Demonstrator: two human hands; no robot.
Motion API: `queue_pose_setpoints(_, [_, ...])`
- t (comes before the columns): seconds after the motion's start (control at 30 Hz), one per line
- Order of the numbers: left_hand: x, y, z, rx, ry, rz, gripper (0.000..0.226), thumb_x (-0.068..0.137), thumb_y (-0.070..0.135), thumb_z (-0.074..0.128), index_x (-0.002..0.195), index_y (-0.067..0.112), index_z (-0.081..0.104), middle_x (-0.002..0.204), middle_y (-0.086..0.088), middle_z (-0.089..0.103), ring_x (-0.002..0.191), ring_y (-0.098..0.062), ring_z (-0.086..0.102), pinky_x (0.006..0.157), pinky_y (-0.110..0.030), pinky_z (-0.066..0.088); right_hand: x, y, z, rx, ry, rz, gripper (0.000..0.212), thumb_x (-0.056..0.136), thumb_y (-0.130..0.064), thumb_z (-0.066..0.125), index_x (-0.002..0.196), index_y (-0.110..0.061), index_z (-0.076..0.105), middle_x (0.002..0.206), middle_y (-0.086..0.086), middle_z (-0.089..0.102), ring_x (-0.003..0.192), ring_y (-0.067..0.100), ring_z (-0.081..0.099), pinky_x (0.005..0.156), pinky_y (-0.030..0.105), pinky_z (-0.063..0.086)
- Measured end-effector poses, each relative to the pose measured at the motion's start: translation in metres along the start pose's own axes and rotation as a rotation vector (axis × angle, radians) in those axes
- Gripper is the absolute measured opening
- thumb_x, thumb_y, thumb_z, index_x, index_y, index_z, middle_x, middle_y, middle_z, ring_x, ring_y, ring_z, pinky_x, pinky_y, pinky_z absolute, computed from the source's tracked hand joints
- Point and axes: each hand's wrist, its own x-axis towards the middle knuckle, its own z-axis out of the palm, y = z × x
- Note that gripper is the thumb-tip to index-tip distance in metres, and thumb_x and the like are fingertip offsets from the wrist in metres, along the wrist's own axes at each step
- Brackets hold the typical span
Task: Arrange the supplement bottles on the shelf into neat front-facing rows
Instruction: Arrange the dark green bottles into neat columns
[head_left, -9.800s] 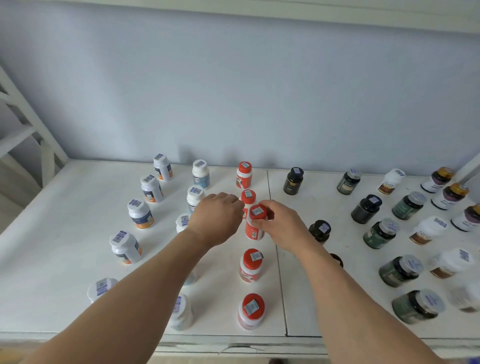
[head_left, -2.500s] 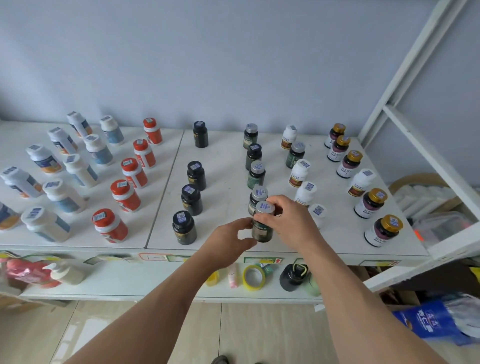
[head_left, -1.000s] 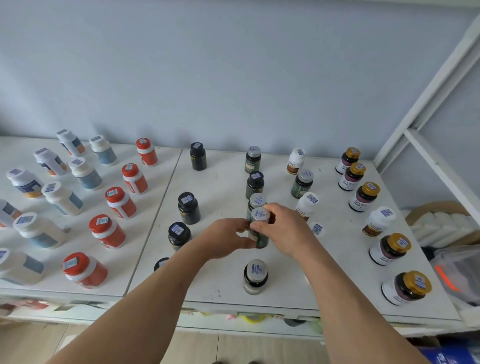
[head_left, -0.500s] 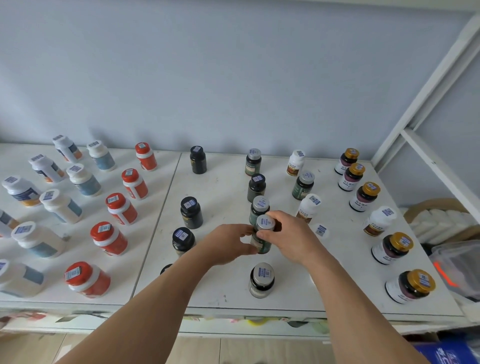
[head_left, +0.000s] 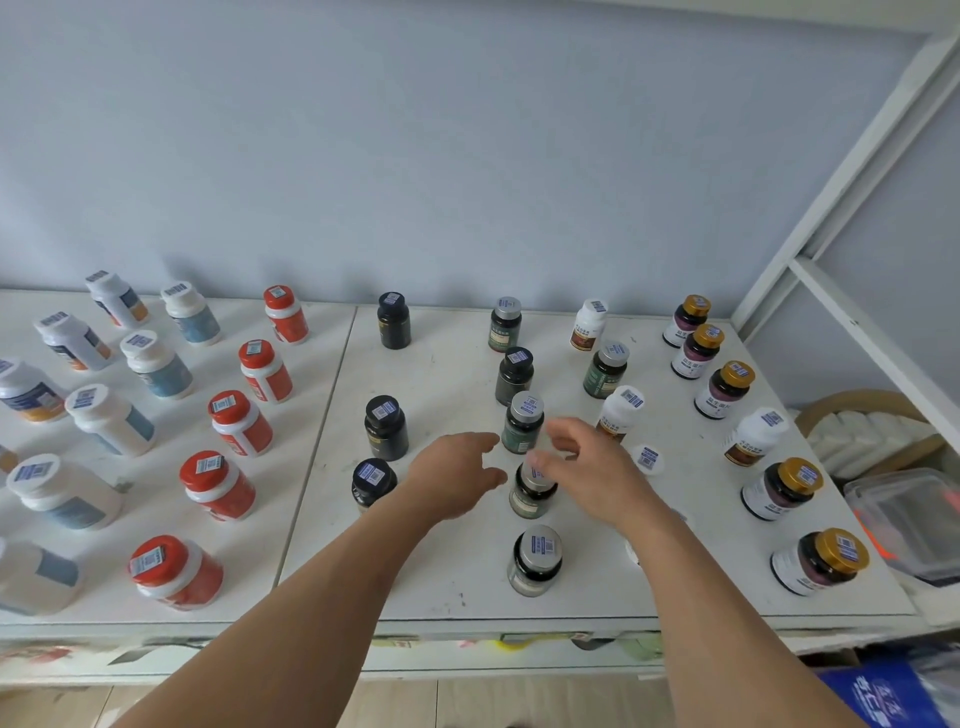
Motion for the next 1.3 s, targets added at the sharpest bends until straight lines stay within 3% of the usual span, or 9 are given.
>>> queue_pose_setpoints(0.1, [0.008,-0.001,-0.003,-0.010,0.043,-0.007,0.057,0.092,0.037,0.059,0.144,0.025,0.041,0.140,0.001,0.053,0.124,-0.021,0.051,0.101,-0.034,0.044,0.019,-0.013,-0.006,-0.034,0.068,-0.044,0.054,0.089,-0.037,0.065,0.138,-0.021,0.048,0.138,-0.003,0.053,0.126,0.009,0.049,0.105,0.033,0.041])
queue_pose_setpoints(0.27, [0.022,-0.001,-0.007,0.033,0.084,0.015,0.060,0.094,0.034,0.055,0.148,0.023,0.032,0.152,0.003,0.037,0.134,-0.019,0.040,0.107,-0.034,0.037,0.057,-0.019,-0.005,-0.148,-0.030,-0.025,0.061,0.088,-0.037,0.065,0.142,-0.023,0.042,0.144,-0.001,0.047,0.132,0.017,0.045,0.103,0.030,0.037])
queue_pose_setpoints(0.37, [0.029,0.001,-0.006,0.117,0.071,0.030,0.061,0.095,0.032,0.053,0.150,0.023,0.028,0.155,0.003,0.031,0.138,-0.019,0.035,0.109,-0.034,0.035,0.070,-0.017,0.001,-0.178,-0.098,-0.012,0.063,0.083,-0.032,0.070,0.140,-0.023,0.044,0.134,0.000,0.055,0.121,0.019,0.052,0.095,0.029,0.040])
queue_pose_setpoints(0.47, [0.038,0.003,-0.005,0.153,0.024,0.025,0.061,0.095,0.032,0.053,0.150,0.023,0.027,0.155,0.004,0.030,0.139,-0.019,0.033,0.109,-0.034,0.034,0.077,-0.010,0.004,-0.173,-0.091,-0.017,0.050,0.083,-0.031,0.070,0.128,-0.024,0.050,0.117,0.001,0.063,0.101,0.020,0.058,0.087,0.032,0.047])
queue_pose_setpoints(0.63, [0.049,0.011,-0.004,-0.055,-0.047,-0.050,0.056,0.093,0.028,0.058,0.145,0.027,0.038,0.144,0.002,0.047,0.130,-0.020,0.046,0.106,-0.036,0.039,0.081,-0.007,-0.004,-0.134,-0.047,-0.057,0.038,0.081,-0.038,0.071,0.113,-0.027,0.055,0.098,-0.005,0.065,0.088,0.016,0.060,0.071,0.028,0.046])
queue_pose_setpoints(0.83, [0.058,0.015,-0.010,-0.282,-0.076,-0.058,0.045,0.086,0.017,0.061,0.129,0.028,0.055,0.125,0.003,0.062,0.116,-0.012,0.056,0.097,-0.030,0.046,0.077,-0.023,-0.017,-0.134,0.009,-0.096,0.034,0.080,-0.045,0.071,0.105,-0.025,0.060,0.092,-0.007,0.065,0.085,0.015,0.060,0.066,0.027,0.043])
queue_pose_setpoints(1.1, [0.059,0.016,-0.018,-0.304,-0.155,-0.043,0.045,0.086,0.016,0.063,0.130,0.024,0.055,0.126,0.003,0.062,0.116,-0.012,0.056,0.102,-0.034,0.045,0.076,-0.027,-0.020,-0.104,0.017,-0.070,0.031,0.080,-0.048,0.071,0.097,-0.024,0.061,0.084,-0.007,0.064,0.076,0.012,0.059,0.057,0.023,0.038])
queue_pose_setpoints(1.3, [0.061,0.014,-0.017,-0.309,-0.176,-0.011,0.045,0.086,0.016,0.064,0.129,0.025,0.055,0.126,0.003,0.061,0.115,-0.010,0.056,0.099,-0.029,0.045,0.072,-0.026,-0.023,-0.085,0.017,-0.057,0.032,0.081,-0.047,0.071,0.103,-0.026,0.060,0.090,-0.008,0.065,0.082,0.010,0.060,0.061,0.022,0.043])
